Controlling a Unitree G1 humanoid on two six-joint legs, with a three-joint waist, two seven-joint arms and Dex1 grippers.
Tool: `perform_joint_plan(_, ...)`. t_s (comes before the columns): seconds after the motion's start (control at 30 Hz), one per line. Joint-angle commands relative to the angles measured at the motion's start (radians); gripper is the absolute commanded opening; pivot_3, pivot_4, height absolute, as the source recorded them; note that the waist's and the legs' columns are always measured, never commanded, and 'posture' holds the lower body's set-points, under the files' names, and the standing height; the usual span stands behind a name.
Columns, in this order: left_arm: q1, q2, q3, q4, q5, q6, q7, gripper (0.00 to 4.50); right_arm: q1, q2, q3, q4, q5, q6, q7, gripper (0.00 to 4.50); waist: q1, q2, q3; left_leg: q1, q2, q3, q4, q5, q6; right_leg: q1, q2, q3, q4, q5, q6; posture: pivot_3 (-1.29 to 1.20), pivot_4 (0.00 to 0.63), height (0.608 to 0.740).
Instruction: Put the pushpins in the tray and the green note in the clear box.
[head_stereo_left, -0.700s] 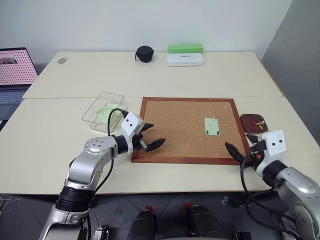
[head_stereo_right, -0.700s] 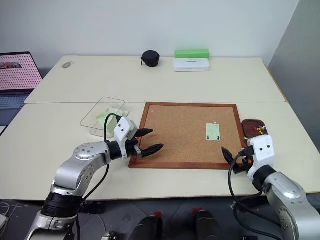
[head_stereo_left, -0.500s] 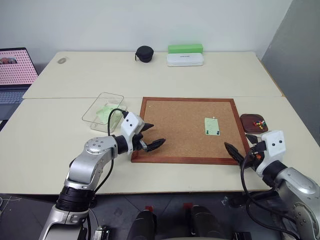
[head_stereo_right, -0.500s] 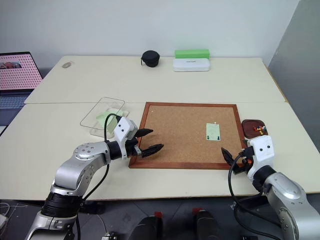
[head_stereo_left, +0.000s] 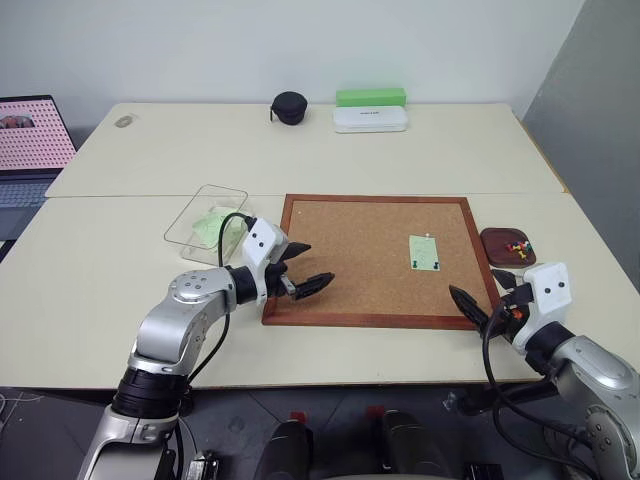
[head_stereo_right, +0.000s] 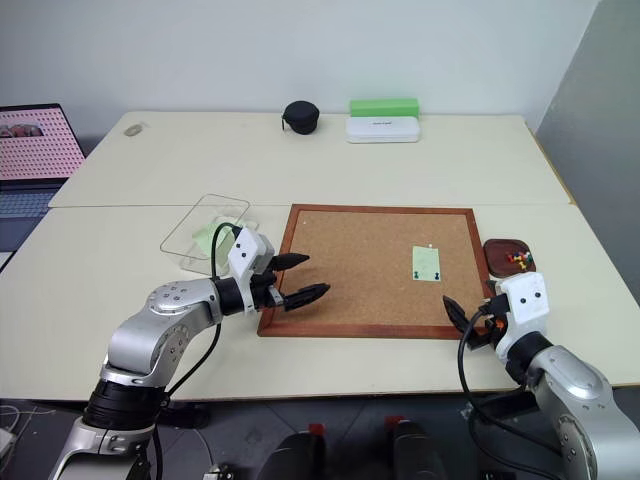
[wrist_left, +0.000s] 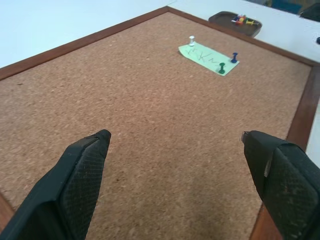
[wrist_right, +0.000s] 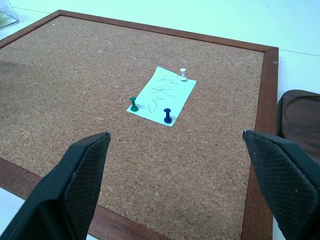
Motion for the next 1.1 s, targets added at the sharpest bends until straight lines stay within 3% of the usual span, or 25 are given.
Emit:
perform_joint_plan(0.03,-0.025,-0.001,0.023,-0.01,-0.012,-0.012,0.0,4.47,-0.008,-0.008,-0.016,-0.015,0.002,-0.027,0.002,4.5,0.0,0.0,0.0,0.0,0.0,0.0,0.0,0.0,0.0,0.0,0.0,0.0,0.0,0.0,0.0,0.0,0.15,0.74)
perform_joint_plan(0.3,-0.038,-0.04,0.003,-0.005,-0.016,-0.014,0.012,4.47,-0.038,-0.006,0.006,-0.005,-0.009,-0.025,-0.01,4.5,0.0,0.0,0.0,0.0,0.0,0.0,0.0,0.0,0.0,0.0,0.0,0.0,0.0,0.0,0.0,0.0,0.15,0.74)
perform_joint_plan(0.4,-0.052,-0.064,-0.021,0.024,0.005,-0.043,0.012,4.08,-0.086,-0.004,0.047,0.017,-0.036,-0.026,-0.025,4.5,0.0,0.0,0.0,0.0,0.0,0.0,0.0,0.0,0.0,0.0,0.0,0.0,0.0,0.0,0.0,0.0,0.15,0.74)
perform_joint_plan(0.77,-0.118,-0.24,-0.128,0.202,0.123,-0.19,0.071,1.96,-0.316,0.051,0.173,0.163,-0.141,0.01,-0.12,4.5,0.001,0.0,0.0,0.0,0.0,0.0,0.001,0.0,0.0,0.0,0.0,0.0,0.001,0.002,-0.003,0.0,0.15,0.74)
perform_joint_plan(1.1,-0.18,-0.27,-0.14,0.29,0.161,-0.251,0.042,0.01,-0.398,0.109,0.232,0.267,-0.192,-0.021,-0.15,4.5,-0.001,0.0,0.0,0.0,-0.001,0.0,0.001,0.0,0.0,0.0,0.0,0.0,0.001,0.002,-0.002,0.0,0.15,0.74)
